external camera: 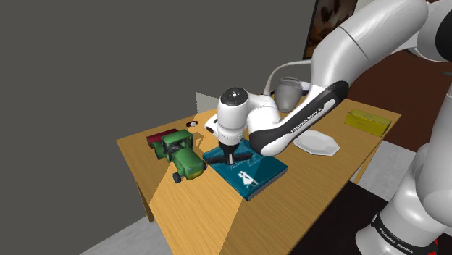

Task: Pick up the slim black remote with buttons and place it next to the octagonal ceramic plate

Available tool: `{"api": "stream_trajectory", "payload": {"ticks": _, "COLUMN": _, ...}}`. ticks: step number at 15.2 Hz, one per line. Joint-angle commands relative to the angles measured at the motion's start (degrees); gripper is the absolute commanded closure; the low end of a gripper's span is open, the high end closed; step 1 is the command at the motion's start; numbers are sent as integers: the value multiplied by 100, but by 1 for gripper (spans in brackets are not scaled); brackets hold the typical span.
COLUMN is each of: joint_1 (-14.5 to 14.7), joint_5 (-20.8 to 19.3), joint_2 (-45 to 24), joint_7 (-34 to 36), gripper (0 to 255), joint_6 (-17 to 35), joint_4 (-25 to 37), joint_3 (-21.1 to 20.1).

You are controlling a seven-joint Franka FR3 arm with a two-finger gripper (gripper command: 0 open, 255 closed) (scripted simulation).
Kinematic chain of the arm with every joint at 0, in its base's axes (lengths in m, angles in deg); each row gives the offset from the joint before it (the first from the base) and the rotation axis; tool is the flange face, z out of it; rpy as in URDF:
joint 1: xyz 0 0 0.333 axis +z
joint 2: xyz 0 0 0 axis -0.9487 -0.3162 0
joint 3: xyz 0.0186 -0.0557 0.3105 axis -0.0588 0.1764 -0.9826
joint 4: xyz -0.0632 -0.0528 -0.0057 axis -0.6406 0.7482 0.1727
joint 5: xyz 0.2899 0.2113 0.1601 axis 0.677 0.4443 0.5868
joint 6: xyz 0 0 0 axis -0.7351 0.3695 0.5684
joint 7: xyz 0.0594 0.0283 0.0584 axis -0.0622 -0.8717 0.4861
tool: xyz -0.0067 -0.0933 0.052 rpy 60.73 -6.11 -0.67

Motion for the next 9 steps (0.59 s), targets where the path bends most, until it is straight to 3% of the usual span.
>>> {"api": "stream_trajectory", "payload": {"ticks": 1, "joint_1": -13, "joint_5": 145, "joint_2": 129, "joint_7": -125, "gripper": 255, "joint_6": -98, "joint_4": -1, "joint_3": -40}}
{"api": "stream_trajectory", "payload": {"ticks": 9, "joint_1": -48, "joint_5": 669, "joint_2": 571, "joint_7": -626, "gripper": 255, "joint_6": -521, "joint_4": 110, "joint_3": -135}}
